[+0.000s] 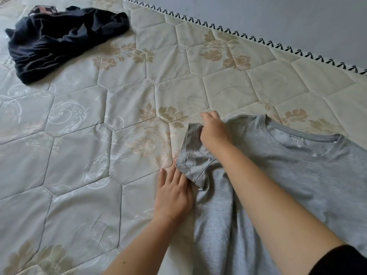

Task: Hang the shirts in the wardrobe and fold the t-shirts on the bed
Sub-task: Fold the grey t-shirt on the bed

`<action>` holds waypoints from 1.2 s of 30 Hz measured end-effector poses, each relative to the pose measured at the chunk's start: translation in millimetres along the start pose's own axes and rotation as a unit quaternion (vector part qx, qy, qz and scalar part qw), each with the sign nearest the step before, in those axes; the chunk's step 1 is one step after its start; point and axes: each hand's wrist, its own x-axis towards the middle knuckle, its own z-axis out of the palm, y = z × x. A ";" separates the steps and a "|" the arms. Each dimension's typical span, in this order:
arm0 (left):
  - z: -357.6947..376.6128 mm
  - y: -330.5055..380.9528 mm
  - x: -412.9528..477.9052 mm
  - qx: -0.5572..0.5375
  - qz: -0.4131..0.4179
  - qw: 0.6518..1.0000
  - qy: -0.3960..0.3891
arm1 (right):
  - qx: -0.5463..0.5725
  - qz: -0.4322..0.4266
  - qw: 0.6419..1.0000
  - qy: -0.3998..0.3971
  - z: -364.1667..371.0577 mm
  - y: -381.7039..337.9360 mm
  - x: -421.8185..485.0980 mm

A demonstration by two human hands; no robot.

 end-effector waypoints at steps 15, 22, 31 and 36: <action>3.1 0.5 0.0 -0.002 0.001 1.000 0.017 | 0.044 -0.108 0.993 0.013 15.9 -23.8 14.1; 1.3 1.0 0.0 0.000 0.000 1.000 0.022 | 0.085 -0.195 0.956 0.199 26.2 -4.8 -24.1; 0.3 3.1 1.3 0.010 -0.006 1.000 0.012 | -0.172 0.051 0.984 -0.008 42.3 37.0 -35.4; -2.9 5.5 2.1 0.030 -0.008 1.000 -0.004 | -0.175 -0.024 0.983 -0.050 52.4 5.6 -23.0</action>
